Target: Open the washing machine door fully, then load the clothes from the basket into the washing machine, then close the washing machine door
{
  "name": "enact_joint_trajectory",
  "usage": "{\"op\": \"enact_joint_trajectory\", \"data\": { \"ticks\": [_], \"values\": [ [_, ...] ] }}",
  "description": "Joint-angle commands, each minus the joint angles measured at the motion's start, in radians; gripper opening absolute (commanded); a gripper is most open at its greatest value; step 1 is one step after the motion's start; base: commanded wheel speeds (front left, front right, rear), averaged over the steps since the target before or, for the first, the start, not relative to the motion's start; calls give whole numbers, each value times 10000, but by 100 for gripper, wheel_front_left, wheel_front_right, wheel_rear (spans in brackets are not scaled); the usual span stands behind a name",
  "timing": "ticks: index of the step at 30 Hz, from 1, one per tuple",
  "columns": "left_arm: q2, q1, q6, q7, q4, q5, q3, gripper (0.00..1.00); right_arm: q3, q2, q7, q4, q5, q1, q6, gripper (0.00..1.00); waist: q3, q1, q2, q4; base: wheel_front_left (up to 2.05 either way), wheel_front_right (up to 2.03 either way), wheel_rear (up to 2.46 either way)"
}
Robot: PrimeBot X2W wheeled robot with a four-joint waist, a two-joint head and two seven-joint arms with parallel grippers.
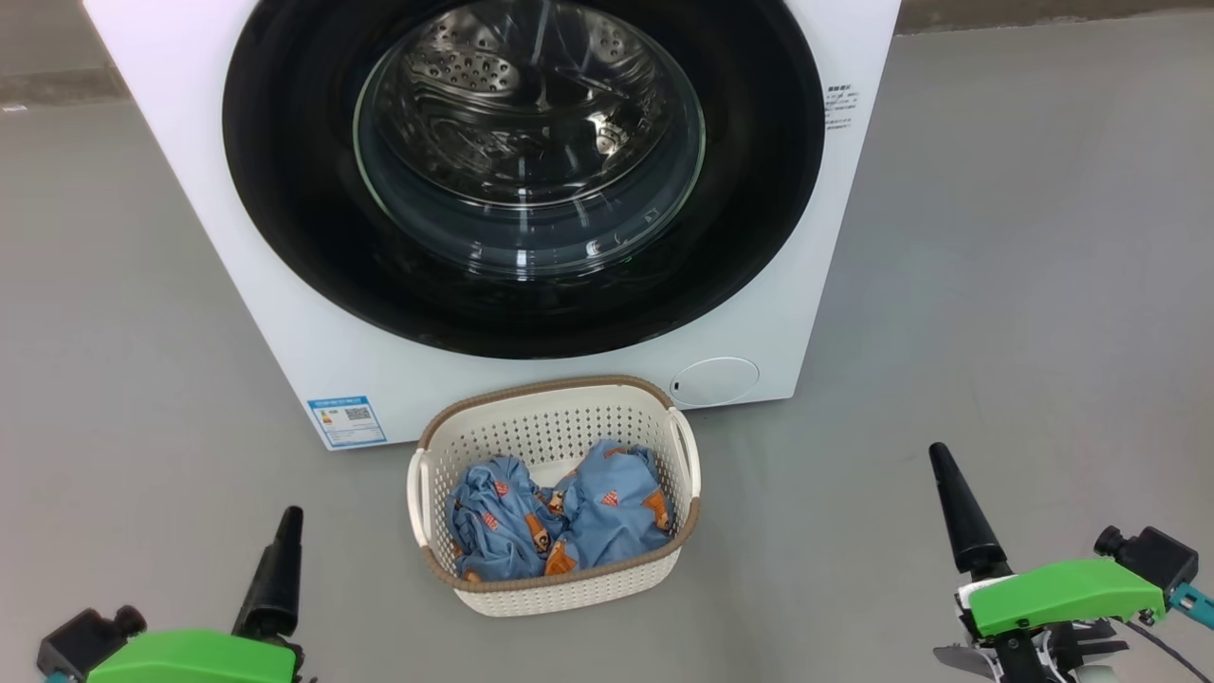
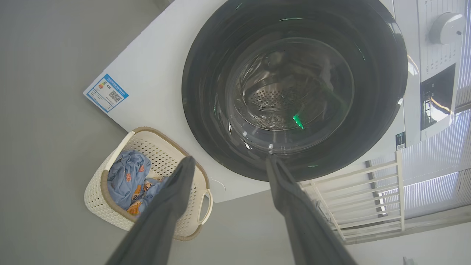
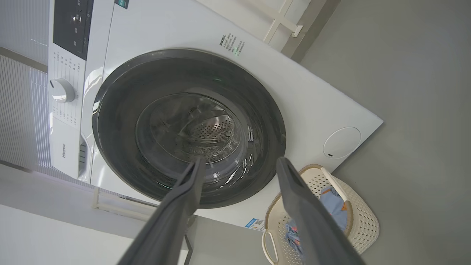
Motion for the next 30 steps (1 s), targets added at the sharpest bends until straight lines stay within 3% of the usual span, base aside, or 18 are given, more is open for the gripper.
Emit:
{"op": "enact_joint_trajectory", "data": {
  "ticks": [1,30],
  "values": [
    [276,-482,-62,-116,-333,251,123,100,187,-104,-110,-286,-258,-506,8,100,0,-1,0,-1,0,0,0],
    [848,-586,-83,-998,-494,5296,-121,100,686,-175,-987,-66,-4962,-1021,12,100,-53,-1,0,-94,0,0,0]
  ]
}}
